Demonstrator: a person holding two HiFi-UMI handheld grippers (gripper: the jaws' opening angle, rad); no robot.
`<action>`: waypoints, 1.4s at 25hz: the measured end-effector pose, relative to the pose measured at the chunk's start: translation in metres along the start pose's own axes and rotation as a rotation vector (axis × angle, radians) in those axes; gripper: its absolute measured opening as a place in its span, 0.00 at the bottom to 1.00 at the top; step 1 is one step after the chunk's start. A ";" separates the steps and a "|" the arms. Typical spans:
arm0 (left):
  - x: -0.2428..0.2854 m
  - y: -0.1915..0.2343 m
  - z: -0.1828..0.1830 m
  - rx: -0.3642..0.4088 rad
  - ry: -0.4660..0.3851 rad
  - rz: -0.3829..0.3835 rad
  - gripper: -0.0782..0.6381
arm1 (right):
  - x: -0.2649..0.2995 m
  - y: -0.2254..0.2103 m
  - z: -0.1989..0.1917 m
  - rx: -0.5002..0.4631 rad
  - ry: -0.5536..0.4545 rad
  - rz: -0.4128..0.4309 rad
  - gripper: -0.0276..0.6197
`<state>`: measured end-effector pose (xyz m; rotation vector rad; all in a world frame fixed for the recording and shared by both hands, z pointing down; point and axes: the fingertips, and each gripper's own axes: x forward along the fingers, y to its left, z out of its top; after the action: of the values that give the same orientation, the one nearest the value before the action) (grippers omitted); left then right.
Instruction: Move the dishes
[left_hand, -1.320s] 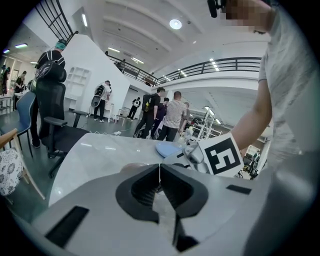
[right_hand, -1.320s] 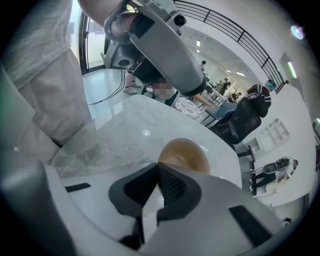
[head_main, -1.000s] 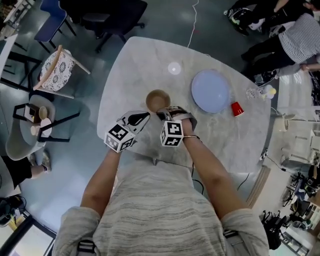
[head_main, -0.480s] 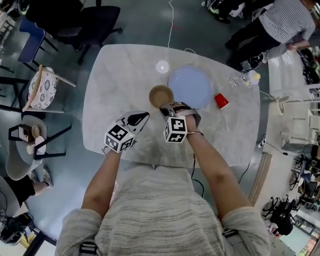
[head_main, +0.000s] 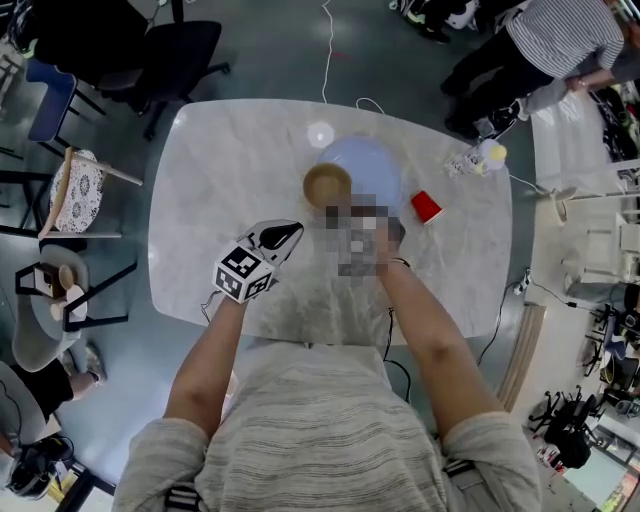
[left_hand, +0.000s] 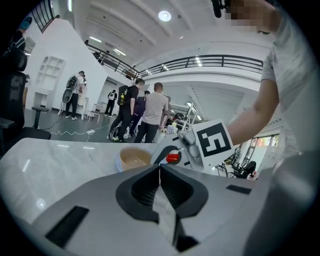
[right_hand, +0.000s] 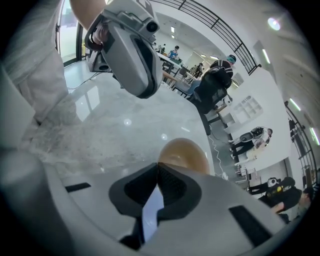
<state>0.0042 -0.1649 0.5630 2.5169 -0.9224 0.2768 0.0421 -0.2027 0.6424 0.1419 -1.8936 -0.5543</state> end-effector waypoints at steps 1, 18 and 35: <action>0.006 0.001 0.002 0.001 0.002 -0.001 0.14 | 0.002 -0.002 -0.005 0.004 0.002 0.002 0.08; 0.046 0.003 0.002 -0.019 0.046 0.015 0.14 | 0.034 -0.022 -0.051 0.062 0.013 0.032 0.08; 0.047 0.009 -0.008 -0.053 0.059 0.027 0.14 | 0.038 -0.015 -0.047 0.119 -0.016 0.100 0.23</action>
<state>0.0340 -0.1940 0.5885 2.4365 -0.9288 0.3291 0.0679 -0.2438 0.6813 0.1194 -1.9381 -0.3766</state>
